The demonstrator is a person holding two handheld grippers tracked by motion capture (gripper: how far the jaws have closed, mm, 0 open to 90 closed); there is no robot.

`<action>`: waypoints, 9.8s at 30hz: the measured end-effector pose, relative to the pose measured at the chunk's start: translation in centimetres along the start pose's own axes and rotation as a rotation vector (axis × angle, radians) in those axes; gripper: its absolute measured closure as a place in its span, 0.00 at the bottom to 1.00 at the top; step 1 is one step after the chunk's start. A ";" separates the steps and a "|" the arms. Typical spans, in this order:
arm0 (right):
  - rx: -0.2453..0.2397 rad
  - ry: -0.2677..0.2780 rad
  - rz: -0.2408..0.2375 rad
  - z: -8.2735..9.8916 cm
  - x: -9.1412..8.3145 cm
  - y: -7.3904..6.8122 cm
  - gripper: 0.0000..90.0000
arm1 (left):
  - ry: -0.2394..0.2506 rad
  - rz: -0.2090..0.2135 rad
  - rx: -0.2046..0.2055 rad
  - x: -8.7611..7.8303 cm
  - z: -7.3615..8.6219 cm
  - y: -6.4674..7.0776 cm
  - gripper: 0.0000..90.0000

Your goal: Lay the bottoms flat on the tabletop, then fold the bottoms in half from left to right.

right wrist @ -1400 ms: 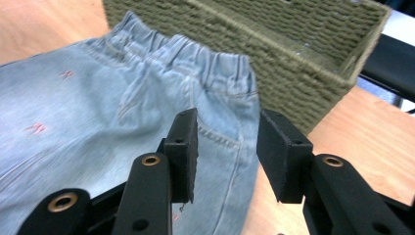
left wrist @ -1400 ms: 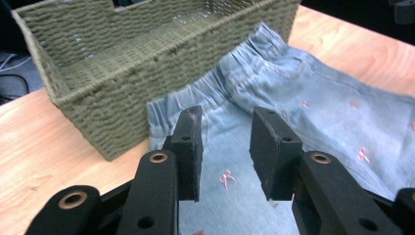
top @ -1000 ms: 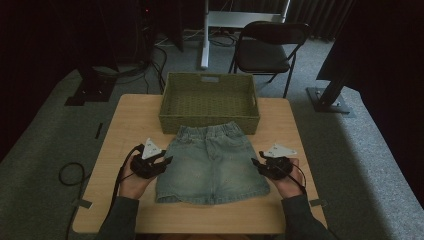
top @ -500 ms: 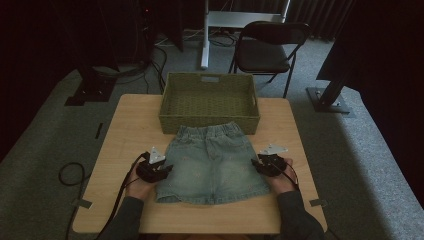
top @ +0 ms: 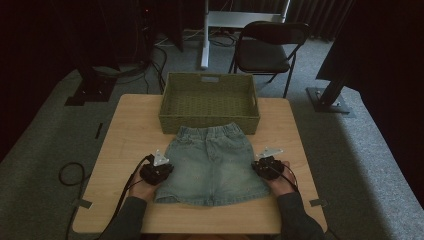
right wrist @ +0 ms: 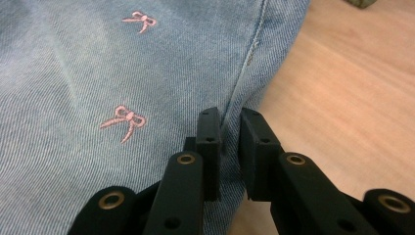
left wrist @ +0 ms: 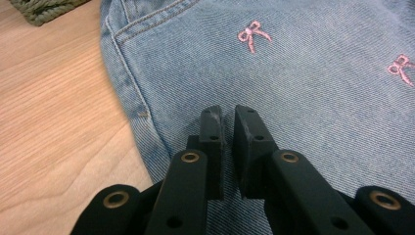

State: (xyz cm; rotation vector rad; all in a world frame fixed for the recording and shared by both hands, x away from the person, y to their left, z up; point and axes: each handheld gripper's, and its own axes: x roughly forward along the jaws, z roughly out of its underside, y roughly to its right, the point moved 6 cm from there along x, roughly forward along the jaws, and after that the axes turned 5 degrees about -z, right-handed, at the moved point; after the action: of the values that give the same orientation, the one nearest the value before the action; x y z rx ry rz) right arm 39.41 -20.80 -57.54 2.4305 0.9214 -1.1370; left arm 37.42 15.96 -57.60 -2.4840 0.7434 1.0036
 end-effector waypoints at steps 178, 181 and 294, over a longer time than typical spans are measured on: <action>-0.011 0.158 0.049 0.0 -1.3 -1.1 0.61 | 0.290 0.228 0.232 -8.1 -18.1 12.6 0.94; -0.010 0.161 0.050 0.1 -1.3 -1.0 0.61 | 0.256 0.240 0.248 -6.7 -18.2 13.7 0.94; -0.044 0.076 -0.079 -1.3 -8.2 -6.9 0.80 | 0.036 0.469 0.157 -5.3 -3.7 13.7 0.98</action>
State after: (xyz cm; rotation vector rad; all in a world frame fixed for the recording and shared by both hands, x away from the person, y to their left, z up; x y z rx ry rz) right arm 31.66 -18.38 -50.45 2.4360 1.0633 -1.0460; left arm 28.00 4.95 -53.04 -2.2442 1.4027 1.0019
